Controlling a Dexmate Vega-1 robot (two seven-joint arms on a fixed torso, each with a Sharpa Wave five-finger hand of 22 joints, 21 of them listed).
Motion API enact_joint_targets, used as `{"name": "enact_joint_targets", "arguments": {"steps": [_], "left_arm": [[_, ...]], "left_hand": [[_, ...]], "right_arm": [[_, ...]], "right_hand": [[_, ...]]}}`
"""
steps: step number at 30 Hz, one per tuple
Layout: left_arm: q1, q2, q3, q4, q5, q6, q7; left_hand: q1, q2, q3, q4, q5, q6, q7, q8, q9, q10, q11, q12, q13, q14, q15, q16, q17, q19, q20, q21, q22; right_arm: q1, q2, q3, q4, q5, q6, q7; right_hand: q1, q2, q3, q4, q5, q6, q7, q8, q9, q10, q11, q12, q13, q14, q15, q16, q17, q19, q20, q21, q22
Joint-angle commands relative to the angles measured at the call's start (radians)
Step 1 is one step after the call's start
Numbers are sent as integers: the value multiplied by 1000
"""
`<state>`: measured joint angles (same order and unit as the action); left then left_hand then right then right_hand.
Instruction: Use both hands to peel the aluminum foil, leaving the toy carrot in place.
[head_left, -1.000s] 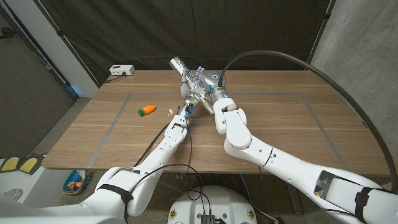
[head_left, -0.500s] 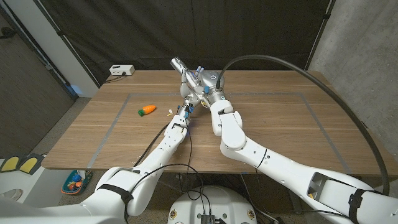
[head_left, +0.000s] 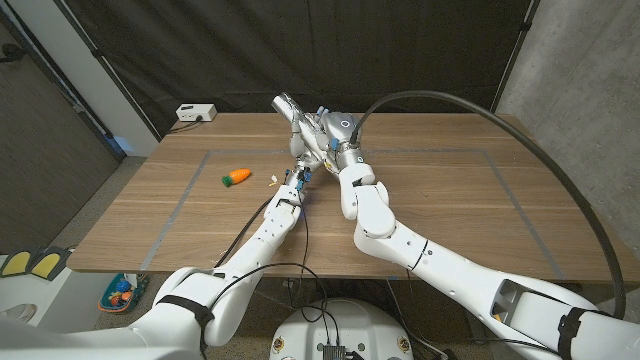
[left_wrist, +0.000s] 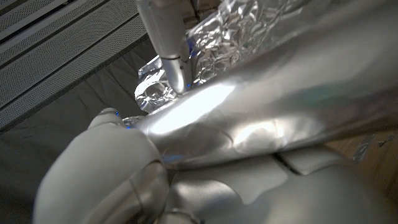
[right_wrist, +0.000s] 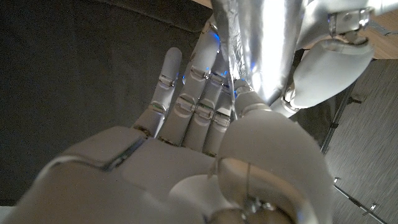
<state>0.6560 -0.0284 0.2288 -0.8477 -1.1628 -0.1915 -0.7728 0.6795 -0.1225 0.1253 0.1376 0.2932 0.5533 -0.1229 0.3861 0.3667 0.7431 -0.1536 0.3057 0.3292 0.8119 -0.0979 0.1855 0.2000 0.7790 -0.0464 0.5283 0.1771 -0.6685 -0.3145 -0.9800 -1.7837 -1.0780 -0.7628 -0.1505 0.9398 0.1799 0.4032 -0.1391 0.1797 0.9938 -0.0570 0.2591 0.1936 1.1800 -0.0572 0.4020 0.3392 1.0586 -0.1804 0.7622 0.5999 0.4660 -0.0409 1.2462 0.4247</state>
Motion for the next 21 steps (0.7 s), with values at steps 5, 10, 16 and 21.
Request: {"name": "enact_joint_targets", "arguments": {"steps": [5,10,16,21], "left_arm": [[-35,-15,-11,72,1,-24,-61],[-53,-27,-21,113,-4,-37,-102],[-82,-44,-38,176,-12,-44,-162],[-105,-53,-48,222,-10,-42,-201]], "left_hand": [[-35,-57,-59,-2,6,-76,-4,-51,-28,-25,14,-15,-14,-40,-89,-6,-2,-9,29,-28,2],[-50,-61,-88,-4,6,-123,-5,-82,-44,-54,30,-25,-21,-65,-77,-8,-3,-12,43,-38,2],[-81,-60,-137,-5,5,-184,-15,-125,-69,-120,66,-47,-32,-108,-52,-9,-2,-26,68,-59,3],[-96,-59,-165,-7,6,-224,-23,-150,-82,-166,79,-63,-39,-146,-34,-12,-2,-39,87,-74,3]], "right_arm": [[10,10,4,17,102,-8,-121],[18,13,1,21,107,-30,-142],[26,13,0,25,115,-45,-170],[38,13,-5,29,114,-59,-184]], "right_hand": [[40,-7,11,-13,-6,42,9,9,10,60,-5,31,28,46,-49,31,33,13,-85,51,6],[54,-12,9,-19,-6,53,15,8,13,75,-11,41,41,59,-50,47,50,15,-87,72,8],[65,-15,6,-22,-6,61,19,7,16,84,-15,50,55,66,-50,61,65,13,-87,92,10],[73,-17,2,-23,-6,69,20,6,19,89,-18,56,66,67,-50,71,77,11,-89,108,11]]}}
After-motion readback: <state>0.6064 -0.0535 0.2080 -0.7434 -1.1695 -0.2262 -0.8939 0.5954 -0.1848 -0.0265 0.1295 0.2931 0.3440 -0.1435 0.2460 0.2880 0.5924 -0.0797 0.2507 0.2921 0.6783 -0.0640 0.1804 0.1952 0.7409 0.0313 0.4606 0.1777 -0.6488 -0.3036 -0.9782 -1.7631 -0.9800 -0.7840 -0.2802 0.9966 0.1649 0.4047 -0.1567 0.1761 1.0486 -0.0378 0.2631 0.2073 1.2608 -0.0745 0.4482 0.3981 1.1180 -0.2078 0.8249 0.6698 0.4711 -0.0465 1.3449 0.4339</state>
